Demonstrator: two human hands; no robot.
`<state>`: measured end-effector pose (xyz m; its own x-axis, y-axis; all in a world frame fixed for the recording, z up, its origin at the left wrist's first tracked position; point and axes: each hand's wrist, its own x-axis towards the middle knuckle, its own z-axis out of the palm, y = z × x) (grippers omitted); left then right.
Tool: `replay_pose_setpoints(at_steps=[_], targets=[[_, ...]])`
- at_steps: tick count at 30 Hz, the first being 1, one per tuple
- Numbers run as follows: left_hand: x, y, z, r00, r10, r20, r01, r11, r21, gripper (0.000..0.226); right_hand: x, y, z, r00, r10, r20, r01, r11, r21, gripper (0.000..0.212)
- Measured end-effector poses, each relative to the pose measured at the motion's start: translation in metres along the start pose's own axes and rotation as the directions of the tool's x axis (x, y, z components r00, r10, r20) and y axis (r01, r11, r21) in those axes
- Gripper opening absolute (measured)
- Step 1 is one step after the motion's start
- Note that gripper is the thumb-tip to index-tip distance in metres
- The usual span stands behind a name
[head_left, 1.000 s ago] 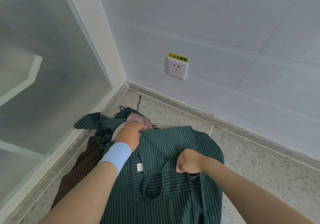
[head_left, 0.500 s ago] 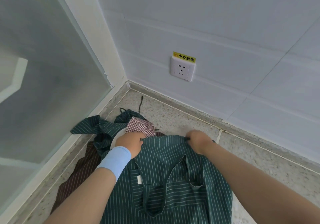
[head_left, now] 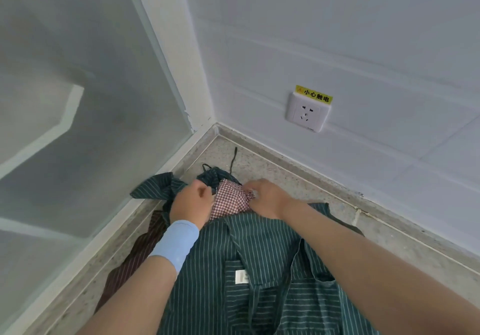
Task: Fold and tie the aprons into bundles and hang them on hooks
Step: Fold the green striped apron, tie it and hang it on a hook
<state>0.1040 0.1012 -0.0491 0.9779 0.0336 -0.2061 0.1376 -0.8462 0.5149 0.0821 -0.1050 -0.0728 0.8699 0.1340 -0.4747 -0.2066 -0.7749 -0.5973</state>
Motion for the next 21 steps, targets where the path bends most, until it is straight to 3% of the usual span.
replay_pose_setpoints(at_steps=[1, 2, 4, 5, 7, 9, 10, 12, 15, 16, 18, 20, 21], targets=[[0.003, -0.012, -0.004, 0.992, -0.118, -0.037, 0.119, 0.993, 0.005, 0.027, 0.006, -0.01, 0.007, 0.996, 0.008, 0.087, -0.013, 0.998, 0.06, 0.081], [0.006, -0.026, -0.005, 0.969, -0.248, 0.026, 0.245, 0.967, 0.075, 0.045, 0.014, -0.015, 0.016, 0.986, 0.038, 0.161, -0.05, 0.996, 0.068, 0.096], [0.008, -0.049, -0.002, 0.852, -0.461, 0.247, 0.413, 0.883, 0.223, 0.093, 0.024, -0.021, 0.028, 0.969, 0.121, 0.214, -0.127, 0.992, 0.017, 0.113], [0.01, -0.059, 0.001, 0.786, -0.515, 0.342, 0.478, 0.857, 0.192, 0.107, 0.031, -0.024, 0.036, 0.962, 0.156, 0.224, -0.166, 0.986, 0.024, 0.116], [0.01, -0.063, 0.01, 0.739, -0.468, 0.484, 0.49, 0.867, 0.089, 0.107, 0.035, -0.025, 0.041, 0.944, 0.209, 0.254, -0.274, 0.927, 0.256, 0.112], [0.014, -0.062, 0.016, 0.754, -0.404, 0.518, 0.366, 0.913, 0.179, 0.094, 0.043, -0.025, 0.041, 0.928, 0.236, 0.289, -0.354, 0.803, 0.48, 0.109], [0.016, -0.059, 0.017, 0.773, -0.376, 0.511, 0.298, 0.926, 0.231, 0.083, 0.045, -0.027, 0.038, 0.919, 0.25, 0.306, -0.377, 0.787, 0.489, 0.111], [0.026, -0.052, 0.019, 0.807, -0.348, 0.478, 0.242, 0.932, 0.27, 0.06, 0.048, -0.028, 0.03, 0.898, 0.29, 0.332, -0.381, 0.889, 0.255, 0.107], [0.035, -0.039, 0.02, 0.84, -0.337, 0.424, 0.268, 0.939, 0.216, 0.045, 0.049, -0.03, 0.025, 0.916, 0.274, 0.294, -0.252, 0.962, -0.108, 0.051], [0.037, -0.034, 0.019, 0.858, -0.297, 0.418, 0.251, 0.954, 0.164, 0.045, 0.052, -0.029, 0.021, 0.929, 0.285, 0.237, -0.263, 0.957, -0.119, 0.039], [0.042, -0.024, 0.014, 0.914, -0.188, 0.36, 0.218, 0.975, -0.044, 0.046, 0.059, -0.027, 0.007, 0.947, 0.304, 0.103, -0.308, 0.951, 0.028, 0.032], [0.049, -0.014, 0.007, 0.965, -0.112, 0.239, 0.188, 0.926, -0.326, 0.056, 0.065, -0.028, -0.017, 0.957, 0.26, -0.131, -0.238, 0.957, 0.164, 0.026], [0.054, -0.009, 0.005, 0.978, -0.089, 0.188, 0.156, 0.913, -0.378, 0.069, 0.068, -0.031, -0.029, 0.936, 0.23, -0.266, -0.178, 0.962, 0.205, 0.027]])
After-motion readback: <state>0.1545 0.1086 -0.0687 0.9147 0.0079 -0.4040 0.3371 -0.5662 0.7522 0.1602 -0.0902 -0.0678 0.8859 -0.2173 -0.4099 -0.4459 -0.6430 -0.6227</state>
